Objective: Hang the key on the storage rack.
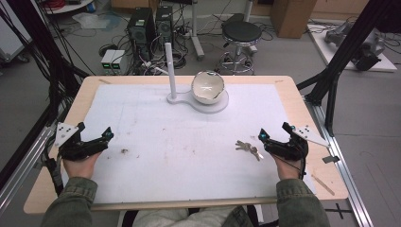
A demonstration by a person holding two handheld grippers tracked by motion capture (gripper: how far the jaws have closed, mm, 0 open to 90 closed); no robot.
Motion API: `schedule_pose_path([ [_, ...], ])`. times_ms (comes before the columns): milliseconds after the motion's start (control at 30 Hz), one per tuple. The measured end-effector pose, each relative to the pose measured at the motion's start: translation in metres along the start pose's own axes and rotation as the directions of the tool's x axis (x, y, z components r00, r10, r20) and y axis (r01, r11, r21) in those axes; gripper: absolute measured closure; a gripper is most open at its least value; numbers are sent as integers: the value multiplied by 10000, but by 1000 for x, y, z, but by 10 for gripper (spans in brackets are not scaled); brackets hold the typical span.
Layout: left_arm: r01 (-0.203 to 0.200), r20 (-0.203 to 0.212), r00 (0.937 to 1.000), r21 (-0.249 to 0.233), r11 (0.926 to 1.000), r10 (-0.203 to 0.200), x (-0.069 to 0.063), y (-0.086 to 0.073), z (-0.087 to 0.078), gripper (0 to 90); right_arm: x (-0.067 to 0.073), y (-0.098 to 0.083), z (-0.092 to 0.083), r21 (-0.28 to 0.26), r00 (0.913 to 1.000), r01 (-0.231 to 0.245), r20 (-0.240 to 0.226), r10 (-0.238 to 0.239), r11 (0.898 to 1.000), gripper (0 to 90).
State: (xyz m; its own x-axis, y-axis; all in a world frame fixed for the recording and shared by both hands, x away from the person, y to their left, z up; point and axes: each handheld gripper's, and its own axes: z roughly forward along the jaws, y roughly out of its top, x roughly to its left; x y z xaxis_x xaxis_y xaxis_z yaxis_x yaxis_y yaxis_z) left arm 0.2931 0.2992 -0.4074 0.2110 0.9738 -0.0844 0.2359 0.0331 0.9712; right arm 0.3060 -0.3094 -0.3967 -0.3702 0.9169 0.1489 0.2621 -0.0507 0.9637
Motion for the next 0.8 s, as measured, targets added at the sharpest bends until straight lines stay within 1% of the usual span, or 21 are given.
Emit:
schedule_pose_path([
  [100,0,20,10000,15,10000,0,0,0,0,17,0,0,0,-1,10000,79,-5,-79,10000,18],
  [200,47,244,9997,35,10000,-48,0,-1,1,17,0,0,0,64,10000,60,-38,-60,10000,18],
  [333,-44,366,9993,128,9999,40,-1,-1,3,17,1,1,1,234,9999,87,-61,-85,9997,18],
  [400,-103,359,9993,162,9998,97,-1,-2,3,17,2,2,2,306,9999,87,-100,-84,9995,18],
  [467,-116,354,9993,170,9998,110,0,-2,3,17,3,2,2,393,9998,194,-40,-193,9990,19],
  [633,-99,273,9996,235,9997,93,1,-2,3,17,6,1,7,654,9995,294,-160,-285,9974,18],
  [800,-145,267,9995,242,9996,138,1,-2,4,17,11,3,13,911,9970,698,-409,-663,9934,18],
])
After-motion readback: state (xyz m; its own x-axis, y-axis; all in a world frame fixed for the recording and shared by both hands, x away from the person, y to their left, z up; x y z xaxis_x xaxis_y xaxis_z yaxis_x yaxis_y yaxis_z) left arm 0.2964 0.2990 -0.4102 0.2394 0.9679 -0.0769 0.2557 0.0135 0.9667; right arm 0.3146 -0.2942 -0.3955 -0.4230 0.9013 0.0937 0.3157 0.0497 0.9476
